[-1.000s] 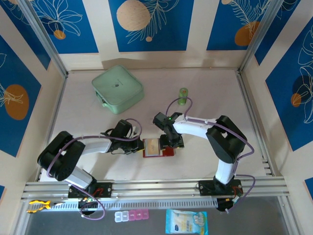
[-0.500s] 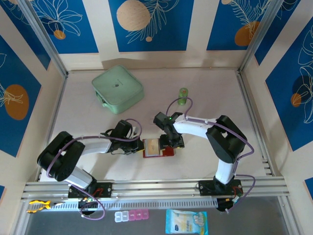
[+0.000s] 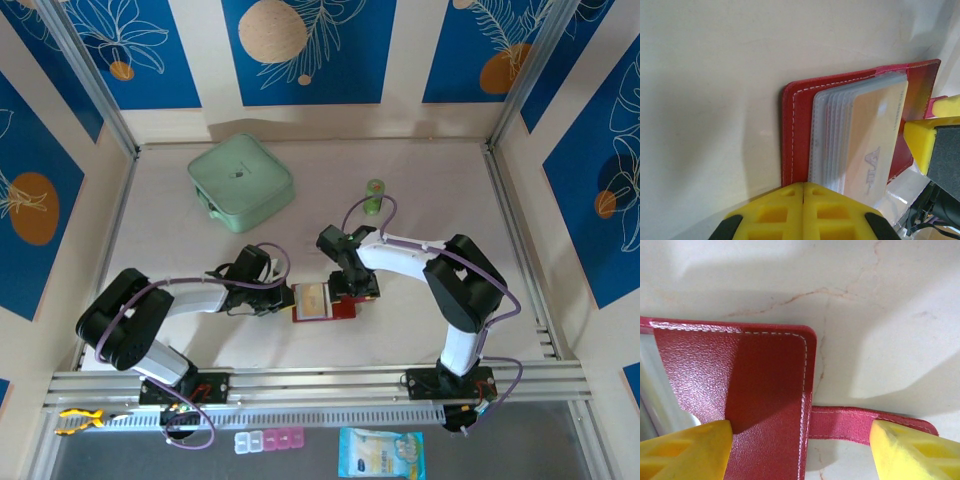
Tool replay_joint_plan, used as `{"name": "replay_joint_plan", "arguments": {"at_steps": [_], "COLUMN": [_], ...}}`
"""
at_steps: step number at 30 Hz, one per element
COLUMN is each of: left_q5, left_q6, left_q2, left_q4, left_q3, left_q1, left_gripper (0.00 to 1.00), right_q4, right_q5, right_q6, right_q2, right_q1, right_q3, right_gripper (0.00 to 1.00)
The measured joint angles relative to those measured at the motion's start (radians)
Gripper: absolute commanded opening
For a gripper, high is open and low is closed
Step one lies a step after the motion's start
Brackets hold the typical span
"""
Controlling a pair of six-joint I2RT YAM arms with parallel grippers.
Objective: Take the credit cards out of the card holder
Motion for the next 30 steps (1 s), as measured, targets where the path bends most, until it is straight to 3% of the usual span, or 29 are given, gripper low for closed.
{"name": "replay_joint_plan", "arguments": {"at_steps": [30], "left_q5": [-0.023], "left_q6": [0.005], "left_q2": [-0.021], "left_q4": [-0.056], "left_q3": [0.007], "left_q1": [-0.003], "left_gripper": [0.0], "right_q4": [0.027], "right_q5": [0.0], "right_q6": [-0.002], "right_q2": [0.015], "right_q1": [0.012], "right_q3": [-0.016], "right_gripper": [0.71]}}
